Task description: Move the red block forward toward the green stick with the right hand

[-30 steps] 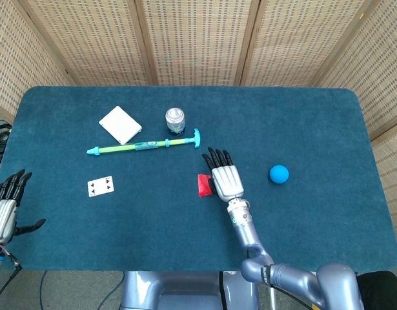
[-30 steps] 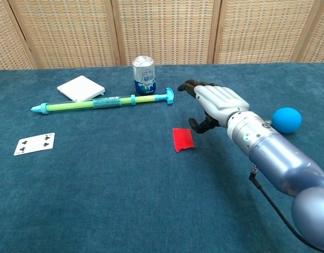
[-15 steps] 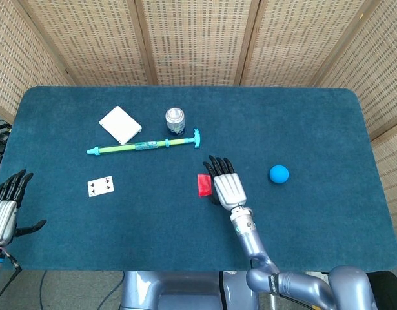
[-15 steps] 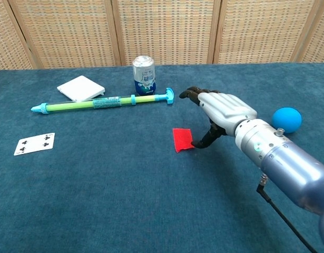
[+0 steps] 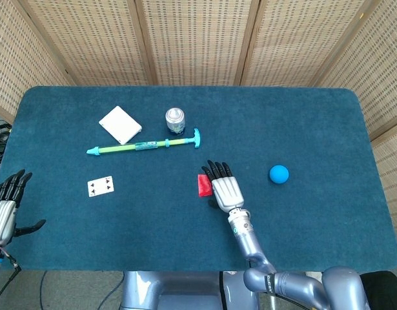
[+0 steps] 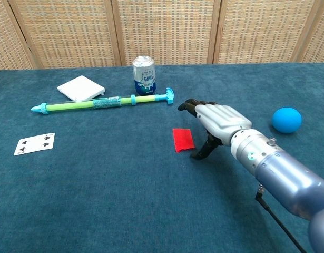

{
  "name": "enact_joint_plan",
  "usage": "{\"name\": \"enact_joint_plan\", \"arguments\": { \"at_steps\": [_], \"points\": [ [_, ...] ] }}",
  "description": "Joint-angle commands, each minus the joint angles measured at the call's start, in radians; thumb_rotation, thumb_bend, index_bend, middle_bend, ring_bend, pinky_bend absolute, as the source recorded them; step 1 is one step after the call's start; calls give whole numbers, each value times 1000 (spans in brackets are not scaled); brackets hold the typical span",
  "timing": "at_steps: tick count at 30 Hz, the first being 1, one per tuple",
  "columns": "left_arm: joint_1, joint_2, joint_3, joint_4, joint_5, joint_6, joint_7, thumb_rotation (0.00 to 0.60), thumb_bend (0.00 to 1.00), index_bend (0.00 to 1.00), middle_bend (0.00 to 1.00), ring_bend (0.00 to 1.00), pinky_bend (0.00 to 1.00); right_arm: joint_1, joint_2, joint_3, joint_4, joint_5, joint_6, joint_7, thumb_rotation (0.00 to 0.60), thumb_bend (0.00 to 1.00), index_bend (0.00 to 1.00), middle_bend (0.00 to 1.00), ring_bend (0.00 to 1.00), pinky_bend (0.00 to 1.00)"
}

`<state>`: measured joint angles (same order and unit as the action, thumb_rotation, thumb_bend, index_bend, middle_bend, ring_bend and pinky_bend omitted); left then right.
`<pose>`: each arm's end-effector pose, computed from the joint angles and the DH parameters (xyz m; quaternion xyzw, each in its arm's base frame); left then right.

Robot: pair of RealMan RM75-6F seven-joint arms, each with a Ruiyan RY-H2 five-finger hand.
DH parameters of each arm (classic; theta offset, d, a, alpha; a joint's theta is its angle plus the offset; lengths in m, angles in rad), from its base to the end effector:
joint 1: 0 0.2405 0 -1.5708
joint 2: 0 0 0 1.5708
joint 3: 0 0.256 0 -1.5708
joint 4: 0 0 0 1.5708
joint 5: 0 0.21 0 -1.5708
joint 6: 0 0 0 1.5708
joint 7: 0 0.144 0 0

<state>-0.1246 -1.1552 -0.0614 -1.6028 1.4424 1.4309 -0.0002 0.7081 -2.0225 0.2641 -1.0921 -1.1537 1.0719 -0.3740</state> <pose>-0.3117 0.1955 0.1457 -0.5873 -0.4103 -0.3873 0.5803 -0.1215 -0.3280 -0.1145 0.6843 -0.4096 0.4088 0.4437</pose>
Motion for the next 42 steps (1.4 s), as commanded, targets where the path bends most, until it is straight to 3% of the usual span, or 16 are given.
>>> {"name": "enact_joint_plan", "arguments": {
  "at_steps": [1,11,21,30,42],
  "points": [
    [-2,-3,-1,4,-5,-5,1,600,111,0,0,0,80,12,-19,8,39,2,-19,21,600,330,134,0,0,14],
    [-9,-11,-1,14,-17,-23,9,600,111,0,0,0,80,40,-57,23,130,-12,-39,61,600,341,143,0,0,14],
    [-14,-17,-2,21,-28,-36,13,600,112,0,0,0,80,52,-100,35,227,-17,-44,99,600,348,421,4,0,34],
    [-15,-17,-1,19,-28,-37,14,600,111,0,0,0,80,51,-114,40,255,-24,-38,111,600,335,549,89,0,35],
    [-16,-16,-2,21,-30,-38,10,600,113,0,0,0,80,51,-120,42,260,-32,-37,115,600,335,635,141,0,34]
  ]
}}
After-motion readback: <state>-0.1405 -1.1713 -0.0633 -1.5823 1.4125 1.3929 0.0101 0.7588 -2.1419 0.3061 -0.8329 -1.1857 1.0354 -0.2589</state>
